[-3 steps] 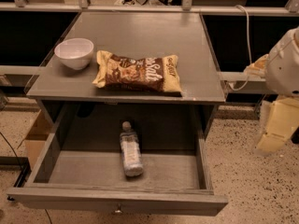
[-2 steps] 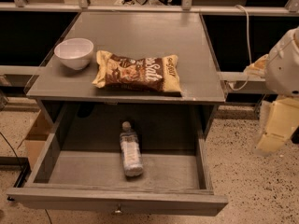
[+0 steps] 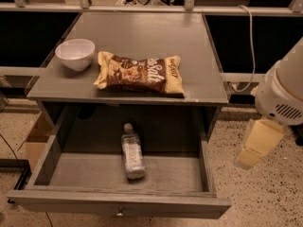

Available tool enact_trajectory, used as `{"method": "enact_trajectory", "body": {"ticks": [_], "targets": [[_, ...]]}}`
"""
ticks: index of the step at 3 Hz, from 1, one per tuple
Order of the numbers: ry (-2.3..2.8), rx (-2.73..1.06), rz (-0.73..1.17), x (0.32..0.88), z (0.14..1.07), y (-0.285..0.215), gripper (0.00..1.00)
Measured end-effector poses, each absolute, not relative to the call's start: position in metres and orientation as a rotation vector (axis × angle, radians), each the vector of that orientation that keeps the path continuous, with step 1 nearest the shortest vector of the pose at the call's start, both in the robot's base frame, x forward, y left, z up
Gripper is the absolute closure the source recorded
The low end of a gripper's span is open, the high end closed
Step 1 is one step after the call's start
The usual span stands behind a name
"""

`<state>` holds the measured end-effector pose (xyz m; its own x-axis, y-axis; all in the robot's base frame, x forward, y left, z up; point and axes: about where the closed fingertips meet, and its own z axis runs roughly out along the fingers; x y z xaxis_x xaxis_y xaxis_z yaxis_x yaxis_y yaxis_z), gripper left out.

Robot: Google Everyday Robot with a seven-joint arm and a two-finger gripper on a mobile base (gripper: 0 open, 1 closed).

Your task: Pick blue plastic bottle from top drawer and place on counter

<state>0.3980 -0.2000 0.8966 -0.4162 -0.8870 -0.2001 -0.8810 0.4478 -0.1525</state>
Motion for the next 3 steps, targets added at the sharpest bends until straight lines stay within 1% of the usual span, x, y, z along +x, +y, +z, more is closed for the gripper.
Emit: {"method": "enact_trajectory", "body": {"ticks": [1, 2, 3], "targets": [[2.532, -1.410, -0.034, 0.397, 0.878, -0.201, 0.00], [2.532, -1.410, -0.034, 0.397, 0.878, -0.201, 0.00], [2.611, -1.306, -0.030, 0.398, 0.868, -0.188, 0.00]]}}
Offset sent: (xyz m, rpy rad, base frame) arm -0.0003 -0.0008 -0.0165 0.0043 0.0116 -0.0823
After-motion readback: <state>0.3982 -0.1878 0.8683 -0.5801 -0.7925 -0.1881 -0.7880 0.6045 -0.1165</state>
